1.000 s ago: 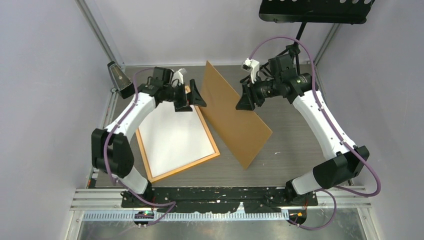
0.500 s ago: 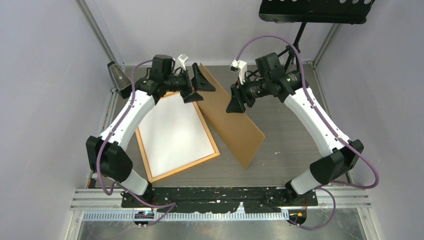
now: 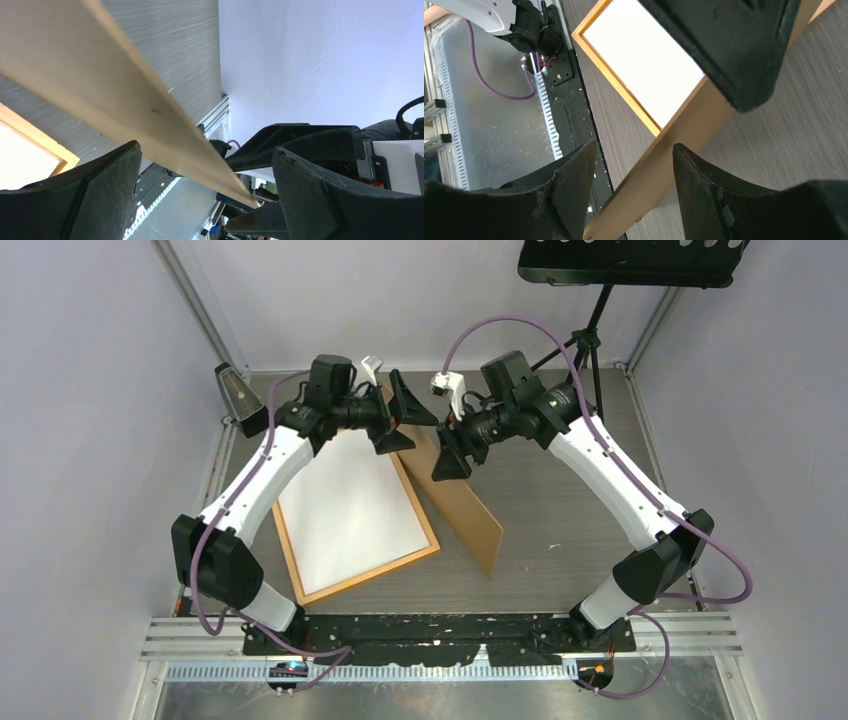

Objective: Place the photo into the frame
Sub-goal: Turn over the photo frame item at the center of the board.

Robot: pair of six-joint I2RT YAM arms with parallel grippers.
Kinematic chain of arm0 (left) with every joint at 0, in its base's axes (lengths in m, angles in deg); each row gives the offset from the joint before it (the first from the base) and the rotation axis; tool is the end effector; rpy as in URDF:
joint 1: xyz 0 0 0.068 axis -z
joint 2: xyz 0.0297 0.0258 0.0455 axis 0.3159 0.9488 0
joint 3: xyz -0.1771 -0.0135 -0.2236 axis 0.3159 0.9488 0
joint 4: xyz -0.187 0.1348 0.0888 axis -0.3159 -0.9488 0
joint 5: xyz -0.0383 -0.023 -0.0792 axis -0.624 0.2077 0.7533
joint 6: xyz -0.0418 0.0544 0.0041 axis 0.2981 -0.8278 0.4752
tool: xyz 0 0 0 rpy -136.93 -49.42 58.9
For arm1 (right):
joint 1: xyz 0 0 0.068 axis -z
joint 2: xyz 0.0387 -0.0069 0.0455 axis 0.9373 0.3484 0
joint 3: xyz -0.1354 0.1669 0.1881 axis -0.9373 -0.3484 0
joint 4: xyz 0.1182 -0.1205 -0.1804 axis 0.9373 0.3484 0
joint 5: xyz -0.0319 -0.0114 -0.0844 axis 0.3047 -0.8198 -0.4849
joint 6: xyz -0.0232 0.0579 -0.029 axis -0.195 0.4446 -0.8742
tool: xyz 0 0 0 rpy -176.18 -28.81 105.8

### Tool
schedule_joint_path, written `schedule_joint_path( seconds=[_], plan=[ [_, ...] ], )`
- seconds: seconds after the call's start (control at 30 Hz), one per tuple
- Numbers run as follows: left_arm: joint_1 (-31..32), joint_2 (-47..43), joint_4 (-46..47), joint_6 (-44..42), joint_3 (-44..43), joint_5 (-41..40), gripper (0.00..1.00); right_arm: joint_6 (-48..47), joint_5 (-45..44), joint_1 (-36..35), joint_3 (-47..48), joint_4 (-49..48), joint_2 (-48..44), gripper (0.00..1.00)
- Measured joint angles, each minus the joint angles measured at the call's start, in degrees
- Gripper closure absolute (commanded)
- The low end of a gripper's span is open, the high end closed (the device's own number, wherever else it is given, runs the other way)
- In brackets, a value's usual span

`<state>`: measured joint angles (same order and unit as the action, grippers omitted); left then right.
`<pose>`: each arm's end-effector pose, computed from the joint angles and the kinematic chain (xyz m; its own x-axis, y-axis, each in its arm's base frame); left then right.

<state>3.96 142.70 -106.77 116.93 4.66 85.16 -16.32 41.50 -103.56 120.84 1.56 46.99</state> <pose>0.3050 -0.1653 0.3716 -0.9434 -0.2799 -0.1780 0.0372 0.4439 -0.8953 0.2412 0.2054 0.4037 -0.4210 -0.4804 -0.7694 -0.9037 0.2952 0.3102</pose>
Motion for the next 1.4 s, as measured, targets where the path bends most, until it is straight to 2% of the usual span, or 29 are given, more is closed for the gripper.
schedule_joint_path(
  seconds=[0.4,0.5,0.87,1.13,1.3,1.4],
  plan=[
    [-1.84,-6.08,-2.51,-2.05,3.13,-1.29,0.01,-0.83,2.47,-3.48,2.40,1.09,2.93,0.35],
    [-2.99,-7.52,-3.48,-3.50,5.44,-1.46,0.08,-0.79,4.35,-3.63,2.95,0.92,4.07,0.35],
    [-10.40,-8.72,-11.74,-11.21,9.27,-1.97,0.21,2.05,12.35,-5.75,4.17,-3.63,9.27,0.35],
    [-13.84,-9.73,-14.05,-15.78,11.96,-1.49,0.55,2.80,13.33,-7.34,4.52,-4.61,11.50,0.35],
    [-14.62,-9.86,-12.83,-17.53,16.85,0.07,0.60,2.58,12.07,-7.13,4.39,-5.01,11.47,0.35],
    [-14.64,-9.57,-8.90,-17.62,20.02,1.73,0.71,2.21,10.99,-6.34,3.32,-5.57,11.02,0.35]
  ],
)
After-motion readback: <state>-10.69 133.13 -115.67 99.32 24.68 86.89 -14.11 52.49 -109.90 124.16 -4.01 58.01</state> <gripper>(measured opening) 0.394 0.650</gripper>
